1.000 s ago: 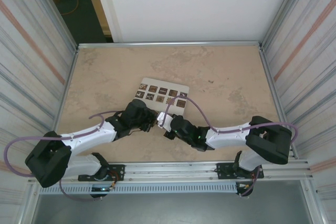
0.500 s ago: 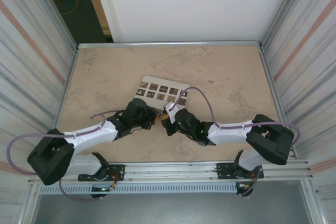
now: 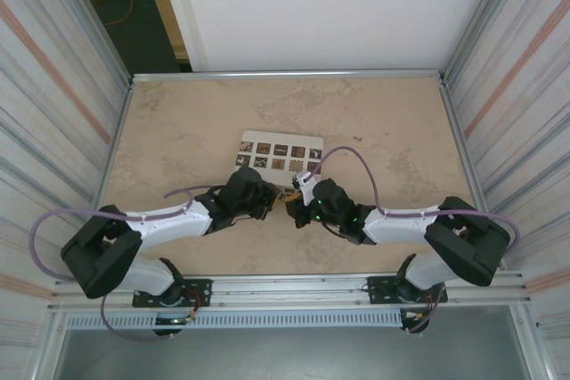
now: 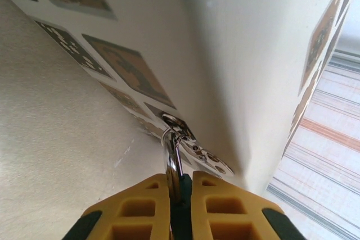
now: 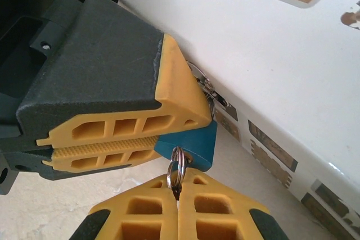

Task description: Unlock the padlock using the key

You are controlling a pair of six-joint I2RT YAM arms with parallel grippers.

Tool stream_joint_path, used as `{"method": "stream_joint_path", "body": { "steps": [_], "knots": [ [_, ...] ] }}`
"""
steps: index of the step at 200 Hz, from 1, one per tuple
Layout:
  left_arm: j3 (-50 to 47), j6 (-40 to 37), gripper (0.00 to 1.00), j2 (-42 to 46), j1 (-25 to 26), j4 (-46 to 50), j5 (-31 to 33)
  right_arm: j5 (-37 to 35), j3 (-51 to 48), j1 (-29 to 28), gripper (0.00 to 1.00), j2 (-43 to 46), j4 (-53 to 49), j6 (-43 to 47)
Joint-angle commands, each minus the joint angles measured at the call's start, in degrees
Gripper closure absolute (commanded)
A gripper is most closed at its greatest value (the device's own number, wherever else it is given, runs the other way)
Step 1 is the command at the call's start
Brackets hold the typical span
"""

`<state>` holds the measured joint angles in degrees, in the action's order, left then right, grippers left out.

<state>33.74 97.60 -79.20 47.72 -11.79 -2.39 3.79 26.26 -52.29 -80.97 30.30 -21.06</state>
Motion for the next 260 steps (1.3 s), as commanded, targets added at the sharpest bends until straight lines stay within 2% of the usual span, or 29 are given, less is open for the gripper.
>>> {"method": "stream_joint_path", "body": {
  "steps": [1, 48, 89, 136, 188, 218, 260],
  "knots": [
    [1.48, -0.83, 1.00, -1.86, 2.95, -0.24, -4.77, -5.11, -1.68, 4.24, 1.00, 2.42, 2.53, -2.11],
    [1.63, 1.35, 1.00, -5.89, 4.56, -3.78, -4.32, -1.41, -6.26, 7.58, 1.00, 5.26, 3.44, -1.11],
    [3.59, -0.25, 1.00, -7.49, 4.65, -2.86, -4.58, 0.07, -8.05, 8.93, 1.00, 5.55, 3.53, -1.51],
    [2.88, -2.99, 0.69, -3.46, 4.11, 1.41, -1.79, 4.27, -8.41, 11.85, 1.00, 7.28, 1.98, -4.18],
    [6.19, -10.60, 0.51, 6.43, 3.52, 16.74, 5.56, 11.76, -6.96, 15.83, 1.00, 11.96, -8.40, -9.32],
    [9.59, -15.46, 0.49, 10.12, 3.60, 24.14, 9.92, 15.54, -7.12, 19.15, 1.00, 14.50, -13.67, -14.18],
    [12.11, -18.95, 0.48, 11.61, 4.06, 27.37, 13.81, 22.25, -9.25, 23.99, 1.00, 12.44, -12.61, -22.28]
  ]
}}
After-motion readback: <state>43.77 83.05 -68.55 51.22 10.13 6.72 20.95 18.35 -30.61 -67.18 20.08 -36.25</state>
